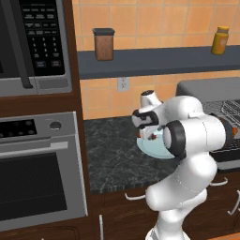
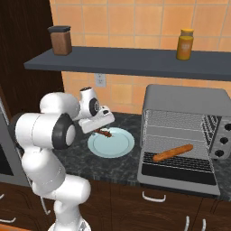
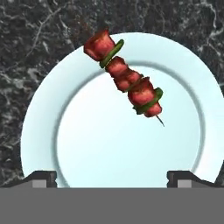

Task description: Pick up the kebab skewer and baguette bread, and place them inside the toaster oven. Close the toaster oven door and start by setting the timer.

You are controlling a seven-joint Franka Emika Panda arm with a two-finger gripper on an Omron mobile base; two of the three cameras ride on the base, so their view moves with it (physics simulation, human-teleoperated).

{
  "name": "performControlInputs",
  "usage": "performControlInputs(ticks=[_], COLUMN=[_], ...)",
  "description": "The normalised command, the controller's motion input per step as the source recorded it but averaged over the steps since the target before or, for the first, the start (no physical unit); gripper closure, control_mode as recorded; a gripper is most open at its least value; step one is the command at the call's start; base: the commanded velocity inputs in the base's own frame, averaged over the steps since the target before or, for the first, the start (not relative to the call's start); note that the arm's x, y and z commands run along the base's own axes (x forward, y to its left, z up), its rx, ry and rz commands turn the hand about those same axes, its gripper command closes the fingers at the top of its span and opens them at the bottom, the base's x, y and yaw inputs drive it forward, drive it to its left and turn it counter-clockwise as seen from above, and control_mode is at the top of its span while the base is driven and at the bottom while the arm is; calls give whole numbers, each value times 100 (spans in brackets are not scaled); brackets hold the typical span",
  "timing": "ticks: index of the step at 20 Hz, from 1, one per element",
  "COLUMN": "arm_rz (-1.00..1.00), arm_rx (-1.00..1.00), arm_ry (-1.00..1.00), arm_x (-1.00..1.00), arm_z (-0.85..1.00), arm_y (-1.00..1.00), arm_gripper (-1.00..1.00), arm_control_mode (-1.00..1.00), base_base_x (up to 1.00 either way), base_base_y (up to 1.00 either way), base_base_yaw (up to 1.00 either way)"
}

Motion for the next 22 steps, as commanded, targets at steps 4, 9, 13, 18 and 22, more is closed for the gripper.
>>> performControlInputs(ticks=[4,9,13,18,22], arm_rz=[0,0,0,2,4], arm_rx=[0,0,0,0,2], arm_ry=[14,7,0,0,0], arm_x=[57,28,6,11,11], arm_z=[-38,-39,-28,-23,-16], arm_y=[-17,-8,0,-1,-8], arm_gripper=[-100,-100,-100,-100,-100], arm_control_mode=[-100,-100,-100,-100,-100], base_base_x=[0,0,0,0,0], base_base_y=[0,0,0,0,0], base_base_yaw=[0,0,0,0,0])
